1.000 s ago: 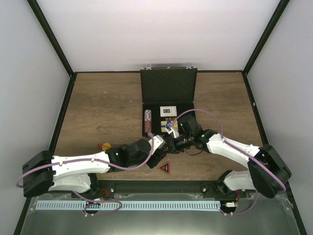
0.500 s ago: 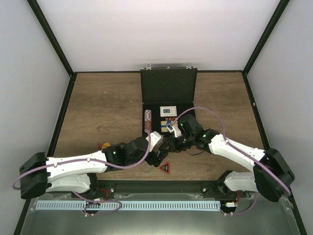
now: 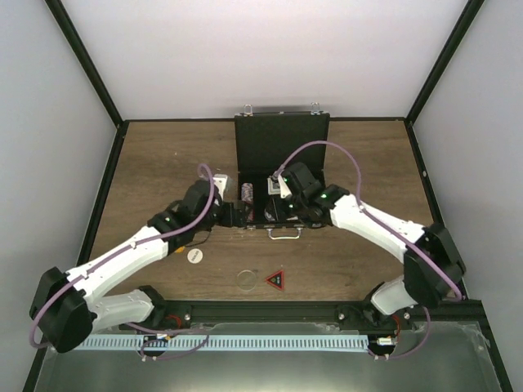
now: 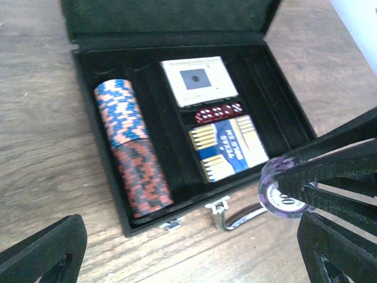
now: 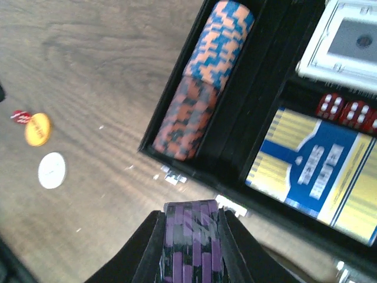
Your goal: Pack up texas hold em set
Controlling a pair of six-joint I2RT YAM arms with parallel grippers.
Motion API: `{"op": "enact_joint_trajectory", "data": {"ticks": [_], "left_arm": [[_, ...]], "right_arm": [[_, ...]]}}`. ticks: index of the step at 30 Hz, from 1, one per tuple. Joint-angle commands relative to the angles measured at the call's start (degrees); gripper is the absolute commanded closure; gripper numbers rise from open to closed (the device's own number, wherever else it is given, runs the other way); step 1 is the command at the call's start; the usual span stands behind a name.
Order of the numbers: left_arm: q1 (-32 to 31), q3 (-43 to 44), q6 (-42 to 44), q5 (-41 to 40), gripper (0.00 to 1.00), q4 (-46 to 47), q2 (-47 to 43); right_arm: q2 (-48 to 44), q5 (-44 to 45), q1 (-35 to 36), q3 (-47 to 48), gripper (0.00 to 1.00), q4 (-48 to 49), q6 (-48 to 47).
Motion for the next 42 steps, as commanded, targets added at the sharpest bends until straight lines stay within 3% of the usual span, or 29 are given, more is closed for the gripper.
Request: {"op": "enact_joint_trajectory", "data": {"ticks": [1,10,16,26,42], "left_arm": [[7.34,0.06,-2.5,7.95,0.0,-1.28,2.6],[18.25,-1.01,-1.6,17.48,0.02,5.88,11.0],[22.27,-0.25,0.3,23.7,0.18,12.62,18.08],[22.72,5.15,5.76,26.4,0.39,14.6,29.07],[22.82,9.23,8.5,27.93,0.71,18.26,39.65]], "right_arm": [[5.98,7.44,0.05,6.92,0.99,4.42,-9.69],[22.04,10.82,-0.65,21.63,0.98,7.59,-22.55],[30.86,11.12,-2.39,30.72,0.98,5.97,-28.82],[39.62,11.87,-3.93,38.73,0.98,3.83,-39.95],[45.73,-2.56,-4.78,42.34,0.98,-1.25,-43.16]]}}
